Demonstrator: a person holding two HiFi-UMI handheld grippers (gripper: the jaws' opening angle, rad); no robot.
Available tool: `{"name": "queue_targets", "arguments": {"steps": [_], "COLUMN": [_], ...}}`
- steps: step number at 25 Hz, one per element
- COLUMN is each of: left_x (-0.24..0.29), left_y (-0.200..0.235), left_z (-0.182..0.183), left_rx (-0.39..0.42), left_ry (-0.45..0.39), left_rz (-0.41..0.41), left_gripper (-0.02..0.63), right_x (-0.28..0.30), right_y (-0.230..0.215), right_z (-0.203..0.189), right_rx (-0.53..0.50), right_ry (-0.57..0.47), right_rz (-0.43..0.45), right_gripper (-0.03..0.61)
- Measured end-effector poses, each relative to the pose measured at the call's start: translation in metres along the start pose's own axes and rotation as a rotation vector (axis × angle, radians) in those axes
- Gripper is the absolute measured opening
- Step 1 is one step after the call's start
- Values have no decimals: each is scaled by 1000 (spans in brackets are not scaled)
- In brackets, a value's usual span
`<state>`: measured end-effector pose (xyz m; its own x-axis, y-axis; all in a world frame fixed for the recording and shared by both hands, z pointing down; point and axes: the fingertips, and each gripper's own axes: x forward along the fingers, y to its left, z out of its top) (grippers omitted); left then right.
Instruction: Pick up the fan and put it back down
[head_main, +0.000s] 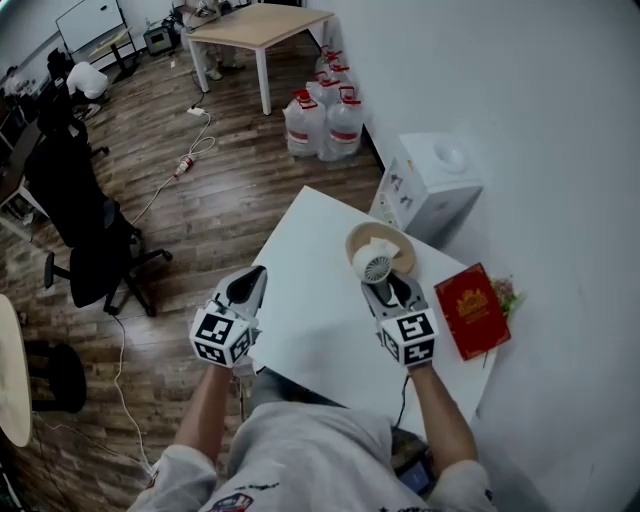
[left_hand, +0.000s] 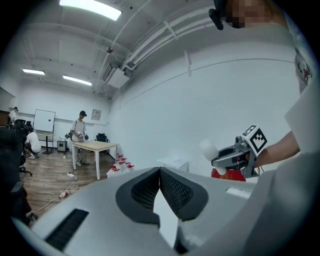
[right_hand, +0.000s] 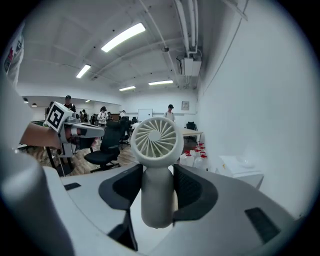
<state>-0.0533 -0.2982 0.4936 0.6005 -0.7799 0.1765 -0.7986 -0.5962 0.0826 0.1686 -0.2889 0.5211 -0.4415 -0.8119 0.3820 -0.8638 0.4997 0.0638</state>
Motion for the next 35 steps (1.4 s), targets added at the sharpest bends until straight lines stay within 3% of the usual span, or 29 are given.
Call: {"name": "queue_targets", "arguments": {"steps": [7,35], "left_x": [13,2], "left_y": [-15,-12], "left_z": [6,-3], "left_rx": [5,-4], "left_ry": [-15,-3], "left_rz": [-27,-5], "left_gripper": [5,5], "right_x": [-45,-45], "right_y": [-16,-9], "right_z": [52,43], "right_rx": [41,115], "right_ry": [-182,-194], "right_rz": [-59,-21], "right_gripper": [195,193]}}
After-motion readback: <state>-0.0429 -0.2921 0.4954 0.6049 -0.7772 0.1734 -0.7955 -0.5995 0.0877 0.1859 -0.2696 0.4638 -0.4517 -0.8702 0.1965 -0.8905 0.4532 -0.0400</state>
